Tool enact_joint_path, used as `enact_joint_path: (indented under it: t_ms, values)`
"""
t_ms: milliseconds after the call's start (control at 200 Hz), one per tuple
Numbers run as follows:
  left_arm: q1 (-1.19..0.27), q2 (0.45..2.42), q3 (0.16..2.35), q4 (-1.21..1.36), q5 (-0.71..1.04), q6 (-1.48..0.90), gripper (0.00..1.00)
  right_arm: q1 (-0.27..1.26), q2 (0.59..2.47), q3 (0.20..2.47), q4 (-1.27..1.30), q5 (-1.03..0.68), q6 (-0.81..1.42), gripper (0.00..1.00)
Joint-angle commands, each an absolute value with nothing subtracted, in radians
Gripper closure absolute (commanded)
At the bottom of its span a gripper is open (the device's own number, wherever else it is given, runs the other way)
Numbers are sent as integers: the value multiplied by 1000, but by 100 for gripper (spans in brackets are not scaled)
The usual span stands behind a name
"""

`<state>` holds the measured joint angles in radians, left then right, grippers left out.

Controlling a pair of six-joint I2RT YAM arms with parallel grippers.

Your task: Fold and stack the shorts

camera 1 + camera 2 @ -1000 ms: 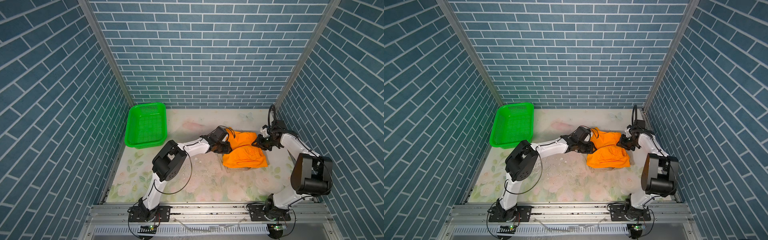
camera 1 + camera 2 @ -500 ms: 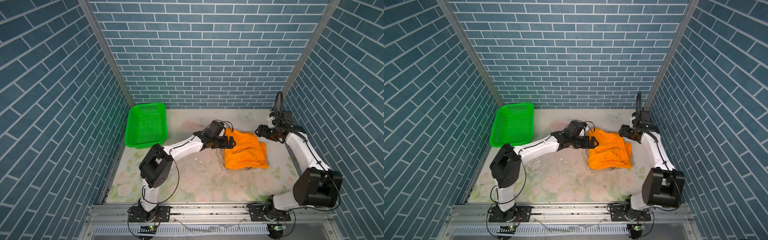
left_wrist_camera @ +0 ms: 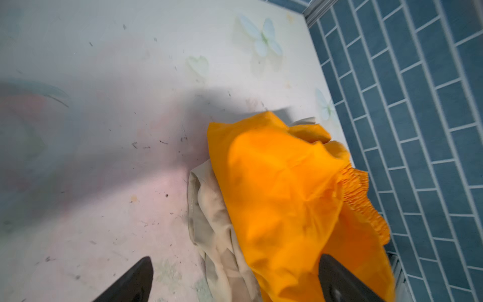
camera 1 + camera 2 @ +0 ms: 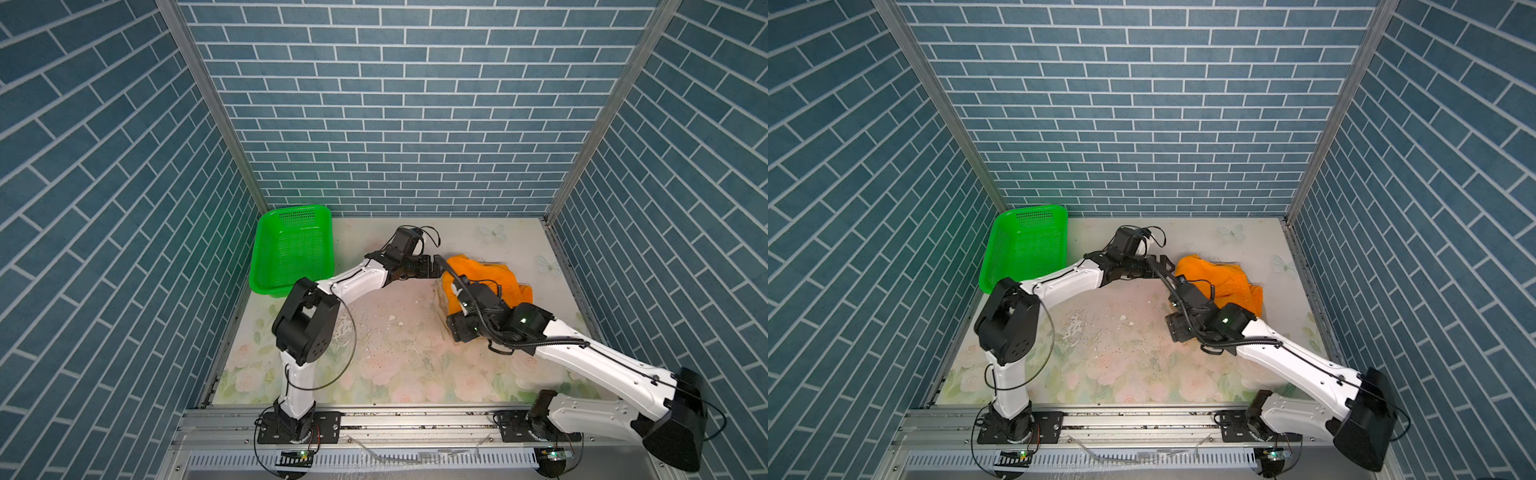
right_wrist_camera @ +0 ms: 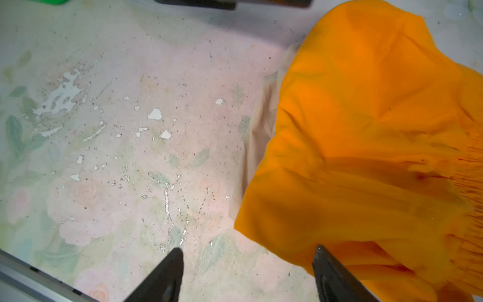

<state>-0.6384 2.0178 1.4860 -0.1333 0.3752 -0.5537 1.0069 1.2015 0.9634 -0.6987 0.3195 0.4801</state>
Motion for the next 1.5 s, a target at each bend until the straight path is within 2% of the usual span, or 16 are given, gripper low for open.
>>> enact_joint_path:
  t_ms: [0, 160, 320, 370, 475, 745, 785, 830, 870, 970, 1045, 1240, 1395, 1430, 1450, 1495]
  values:
    - [-643, 2090, 1547, -54, 450, -544, 0, 1119, 1331, 1043, -808, 620, 689, 20]
    - [-643, 2145, 1598, -29, 461, -523, 0, 1153, 1515, 1137, -951, 740, 781, 18]
    - [-629, 2199, 1651, -46, 478, -504, 0, 1152, 1556, 1109, -937, 739, 796, 18]
    - [-624, 2220, 1663, -31, 499, -511, 0, 1150, 1560, 1095, -937, 736, 806, 19]
    - [-623, 2256, 1689, -13, 530, -522, 0, 1142, 1557, 1053, -898, 725, 808, 29]
    - [-624, 2309, 1705, 11, 583, -544, 18, 1098, 1569, 997, -770, 686, 750, 34]
    - [-625, 2311, 1707, 10, 584, -544, 23, 1094, 1572, 999, -769, 686, 745, 40]
    - [-625, 2321, 1715, 10, 586, -545, 32, 1089, 1575, 996, -771, 687, 743, 51]
    - [-624, 2333, 1729, 9, 592, -547, 43, 1084, 1576, 990, -771, 685, 741, 63]
    - [-624, 2366, 1769, 3, 610, -556, 74, 1072, 1560, 977, -783, 677, 741, 100]
    - [-624, 2382, 1795, -7, 608, -558, 85, 1072, 1530, 969, -800, 666, 741, 100]
    - [-625, 2412, 1857, -40, 603, -551, 86, 1081, 1428, 943, -814, 529, 674, 100]
    - [-622, 2425, 1881, -74, 589, -545, 86, 1101, 1442, 920, -809, 397, 646, 100]
    - [-622, 2427, 1879, -80, 585, -543, 84, 1102, 1456, 912, -807, 372, 643, 83]
    - [-621, 2426, 1876, -81, 584, -542, 80, 1101, 1463, 909, -806, 360, 643, 68]
    - [-619, 2424, 1867, -83, 580, -541, 59, 1102, 1471, 902, -801, 340, 637, 50]
